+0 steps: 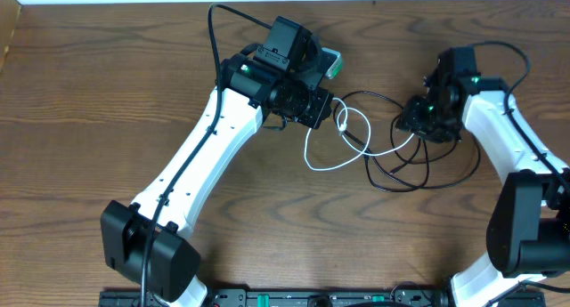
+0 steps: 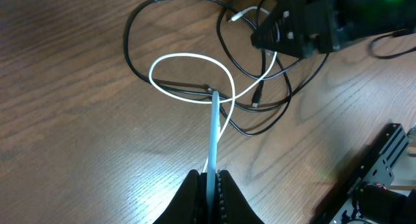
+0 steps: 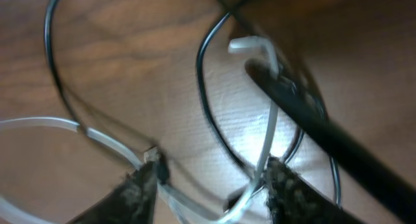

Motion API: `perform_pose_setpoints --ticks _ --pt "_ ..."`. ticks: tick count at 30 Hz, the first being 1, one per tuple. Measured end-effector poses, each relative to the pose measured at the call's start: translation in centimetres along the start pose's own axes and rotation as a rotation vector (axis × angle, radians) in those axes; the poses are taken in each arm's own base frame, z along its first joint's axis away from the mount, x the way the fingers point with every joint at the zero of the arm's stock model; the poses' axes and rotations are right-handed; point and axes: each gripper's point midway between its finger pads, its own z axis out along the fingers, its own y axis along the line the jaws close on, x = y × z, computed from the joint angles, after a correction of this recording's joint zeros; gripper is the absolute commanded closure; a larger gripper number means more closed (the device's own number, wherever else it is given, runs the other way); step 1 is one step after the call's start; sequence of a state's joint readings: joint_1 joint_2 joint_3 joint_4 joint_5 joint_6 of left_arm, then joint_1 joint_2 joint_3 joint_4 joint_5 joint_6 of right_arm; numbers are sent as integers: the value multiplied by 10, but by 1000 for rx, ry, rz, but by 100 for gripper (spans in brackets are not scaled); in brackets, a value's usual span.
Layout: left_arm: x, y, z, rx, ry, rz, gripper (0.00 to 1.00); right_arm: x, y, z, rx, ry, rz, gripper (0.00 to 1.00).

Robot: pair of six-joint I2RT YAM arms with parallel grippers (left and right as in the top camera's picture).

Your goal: Untangle cables

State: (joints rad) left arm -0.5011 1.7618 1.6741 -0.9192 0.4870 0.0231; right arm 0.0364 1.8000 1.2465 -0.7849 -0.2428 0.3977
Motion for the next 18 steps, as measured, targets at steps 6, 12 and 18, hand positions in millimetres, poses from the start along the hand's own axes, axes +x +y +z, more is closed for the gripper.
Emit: perform_pose_setpoints --ticks 6,12,18 --pt "0 0 0 0 0 0 92 3 -6 20 -5 -34 22 96" --pt "0 1 0 -6 0 0 93 26 -12 11 40 66 57 99" --pt "0 4 0 -22 -1 0 93 31 -28 -46 190 19 95 99"
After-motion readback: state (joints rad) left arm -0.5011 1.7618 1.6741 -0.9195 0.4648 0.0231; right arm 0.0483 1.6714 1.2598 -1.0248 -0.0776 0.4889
